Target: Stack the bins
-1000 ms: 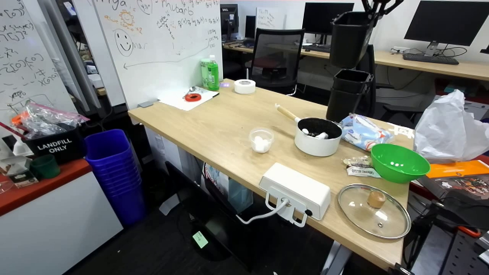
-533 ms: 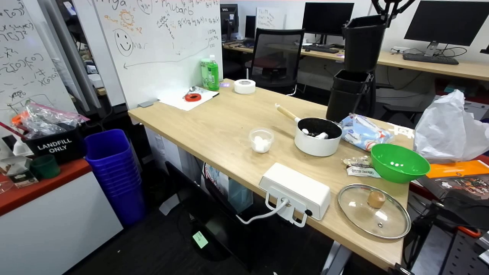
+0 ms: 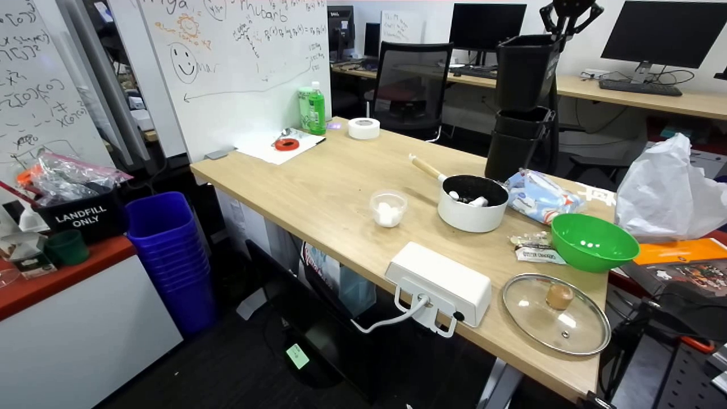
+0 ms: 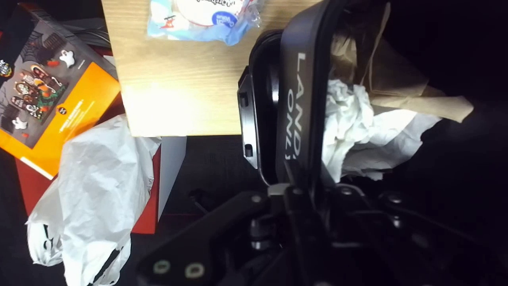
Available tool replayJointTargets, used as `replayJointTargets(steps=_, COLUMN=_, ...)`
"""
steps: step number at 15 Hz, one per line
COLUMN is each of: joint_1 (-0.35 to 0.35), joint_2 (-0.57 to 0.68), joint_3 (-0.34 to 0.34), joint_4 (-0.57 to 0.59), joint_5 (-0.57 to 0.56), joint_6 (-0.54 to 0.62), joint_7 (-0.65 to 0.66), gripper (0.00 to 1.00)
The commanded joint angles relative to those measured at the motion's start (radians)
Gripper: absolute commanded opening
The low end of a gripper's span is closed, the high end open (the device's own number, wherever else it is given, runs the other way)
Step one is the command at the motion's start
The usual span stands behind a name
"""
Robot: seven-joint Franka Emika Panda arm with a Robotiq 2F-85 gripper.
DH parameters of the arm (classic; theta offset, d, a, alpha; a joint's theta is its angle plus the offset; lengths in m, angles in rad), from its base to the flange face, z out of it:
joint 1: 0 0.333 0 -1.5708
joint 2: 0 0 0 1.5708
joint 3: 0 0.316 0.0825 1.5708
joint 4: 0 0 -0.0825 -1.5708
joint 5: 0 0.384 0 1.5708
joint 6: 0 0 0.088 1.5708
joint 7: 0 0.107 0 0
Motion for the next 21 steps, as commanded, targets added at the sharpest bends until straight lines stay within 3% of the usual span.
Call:
replayJointTargets(steps=1, joint_1=-0.029, joint_2=0.030, joint_3=-0.001, joint_4=0.071, joint_5=0.033, joint_6=-0.027, joint_7=0.014, gripper=0.02)
replayJointTargets(steps=15, joint_1=-0.070, joint_2=0.139, joint_3=0.002, joint_4=0.185, joint_5=0.029, joint_6=-0.066, joint_7=0.024, gripper=0.02)
replayJointTargets(steps=21, joint_1=-0.080, joint_2=0.165, joint_3=0.004, joint_4=0.216, joint_5=0.018, joint_6=-0.147, joint_7=0.007, gripper=0.02)
